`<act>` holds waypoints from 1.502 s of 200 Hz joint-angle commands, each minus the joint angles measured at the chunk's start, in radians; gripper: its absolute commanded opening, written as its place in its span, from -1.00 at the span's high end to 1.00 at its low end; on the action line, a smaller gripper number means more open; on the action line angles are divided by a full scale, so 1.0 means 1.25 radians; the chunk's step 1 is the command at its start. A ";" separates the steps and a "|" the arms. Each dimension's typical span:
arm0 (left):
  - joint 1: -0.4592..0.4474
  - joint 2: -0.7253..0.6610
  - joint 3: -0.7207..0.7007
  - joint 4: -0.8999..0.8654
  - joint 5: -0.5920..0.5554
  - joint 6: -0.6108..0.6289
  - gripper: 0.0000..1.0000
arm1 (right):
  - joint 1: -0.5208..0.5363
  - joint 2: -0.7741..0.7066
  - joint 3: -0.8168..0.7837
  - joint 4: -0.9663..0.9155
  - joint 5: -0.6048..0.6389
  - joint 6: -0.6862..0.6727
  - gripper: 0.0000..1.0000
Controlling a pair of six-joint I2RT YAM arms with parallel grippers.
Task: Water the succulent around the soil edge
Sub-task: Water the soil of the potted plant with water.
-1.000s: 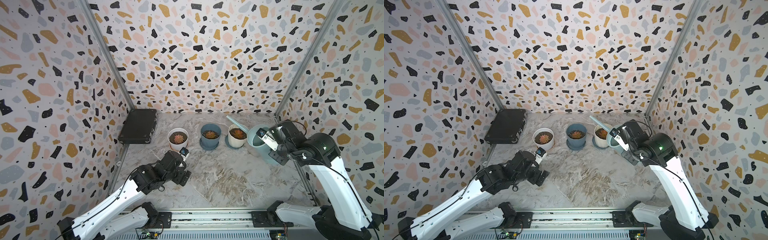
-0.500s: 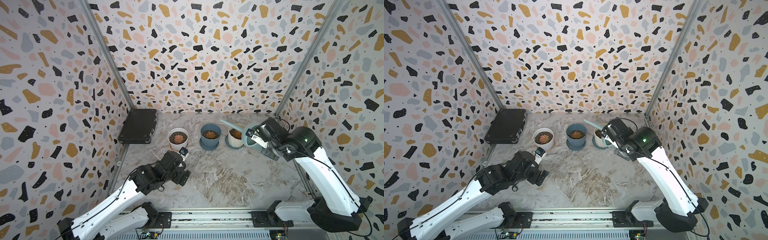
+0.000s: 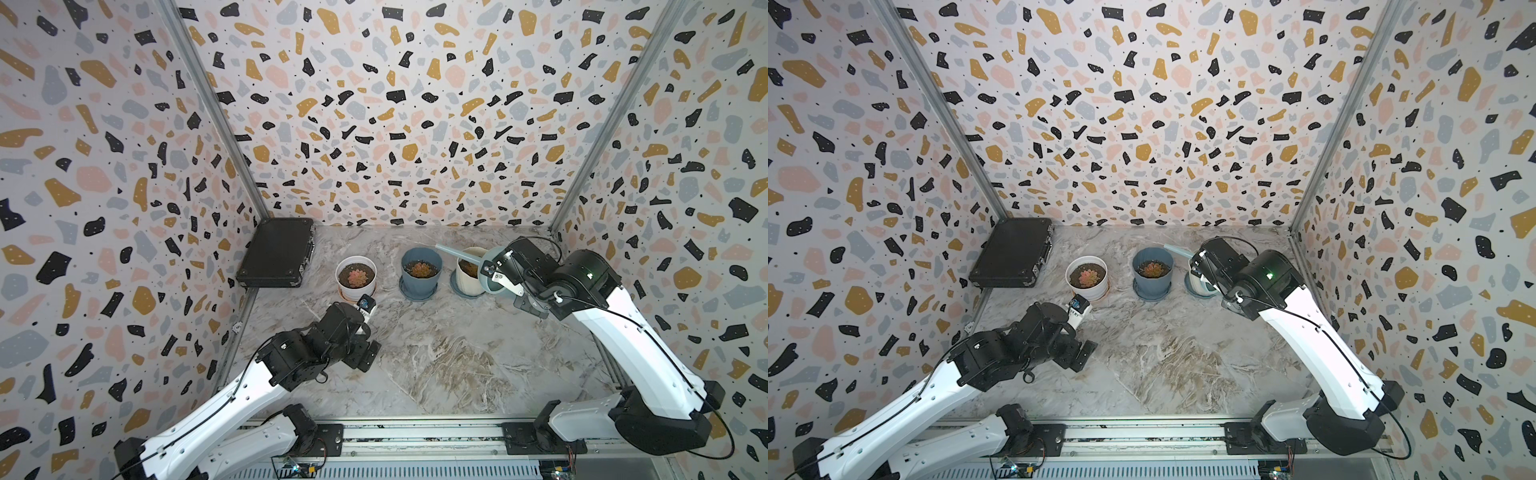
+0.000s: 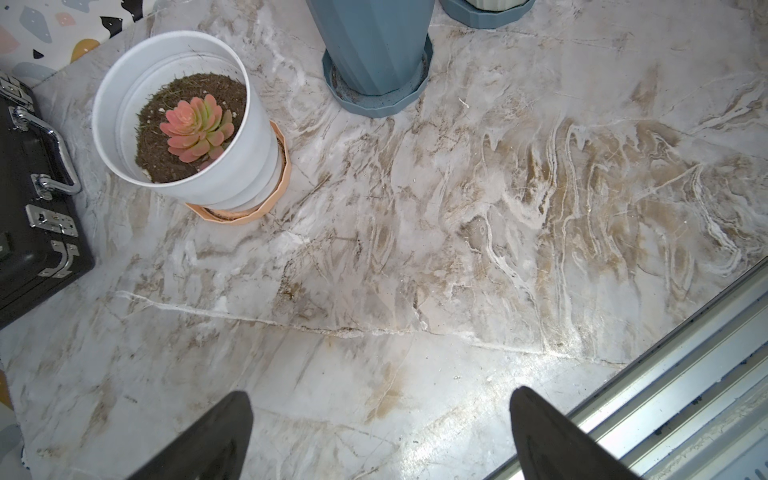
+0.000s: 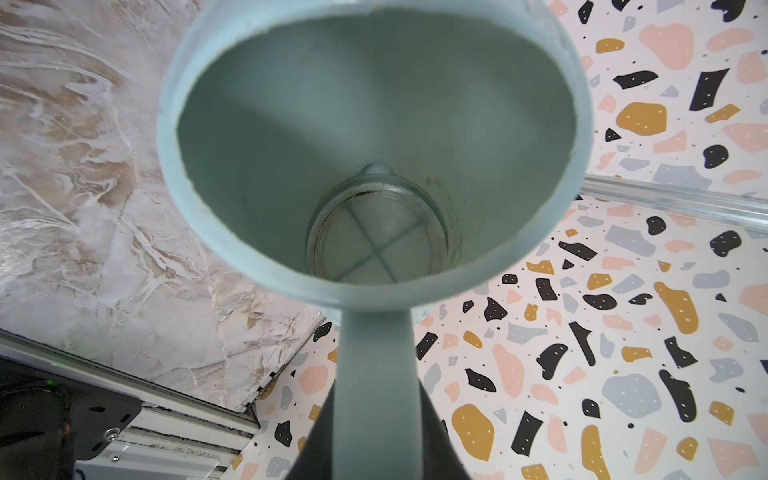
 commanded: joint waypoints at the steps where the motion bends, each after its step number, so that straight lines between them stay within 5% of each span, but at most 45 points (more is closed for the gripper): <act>1: -0.003 -0.011 -0.006 0.000 -0.003 0.012 -0.99 | 0.005 0.001 -0.009 -0.181 0.082 -0.010 1.00; 300: -0.015 -0.038 -0.035 0.031 0.014 0.006 -0.99 | 0.039 0.089 0.020 -0.144 0.163 -0.070 1.00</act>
